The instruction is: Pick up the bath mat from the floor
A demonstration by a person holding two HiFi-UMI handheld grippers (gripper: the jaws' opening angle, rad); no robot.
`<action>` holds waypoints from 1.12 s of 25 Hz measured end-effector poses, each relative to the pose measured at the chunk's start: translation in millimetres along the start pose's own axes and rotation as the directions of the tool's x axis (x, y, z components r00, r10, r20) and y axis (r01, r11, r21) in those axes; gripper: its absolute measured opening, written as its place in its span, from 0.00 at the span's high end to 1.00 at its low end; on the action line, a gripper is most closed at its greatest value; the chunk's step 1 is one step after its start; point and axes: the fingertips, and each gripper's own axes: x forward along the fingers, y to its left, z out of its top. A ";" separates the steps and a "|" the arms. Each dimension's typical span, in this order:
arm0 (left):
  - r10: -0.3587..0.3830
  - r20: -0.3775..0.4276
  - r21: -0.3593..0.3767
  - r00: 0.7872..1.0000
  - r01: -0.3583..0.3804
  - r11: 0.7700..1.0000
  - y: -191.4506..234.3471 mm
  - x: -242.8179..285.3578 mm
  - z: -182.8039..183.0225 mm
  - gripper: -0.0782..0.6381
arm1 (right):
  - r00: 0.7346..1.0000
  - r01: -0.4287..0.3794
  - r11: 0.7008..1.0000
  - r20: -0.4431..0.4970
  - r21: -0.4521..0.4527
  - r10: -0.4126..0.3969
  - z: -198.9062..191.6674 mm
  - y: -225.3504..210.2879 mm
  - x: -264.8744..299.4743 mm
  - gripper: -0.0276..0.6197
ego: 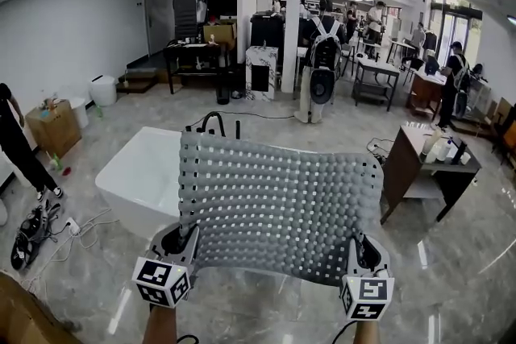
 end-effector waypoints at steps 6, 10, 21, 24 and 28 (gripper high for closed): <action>-0.001 -0.028 0.009 1.000 0.001 1.000 3.3 -3.8 -15.4 0.79 | 1.000 -0.010 1.000 -0.025 -0.009 0.010 -11.9 13.5 3.6 0.84; -0.001 -0.049 0.007 0.999 0.002 1.000 3.6 -1.1 -24.1 0.79 | 0.999 -0.012 1.000 -0.046 -0.016 0.011 -20.8 16.6 7.5 0.85; -0.030 -0.053 0.017 0.998 0.031 0.999 5.4 7.1 -23.9 0.79 | 0.999 0.008 1.000 -0.042 -0.019 -0.009 -19.0 16.5 11.3 0.85; -0.039 -0.052 0.021 0.998 0.040 0.999 2.8 6.7 -23.9 0.79 | 0.999 0.009 1.000 -0.041 -0.014 -0.010 -21.5 17.1 10.6 0.85; -0.045 -0.050 0.029 0.998 0.046 0.999 0.9 5.6 -24.2 0.79 | 0.999 0.014 1.000 -0.046 -0.010 -0.015 -22.8 16.2 7.9 0.85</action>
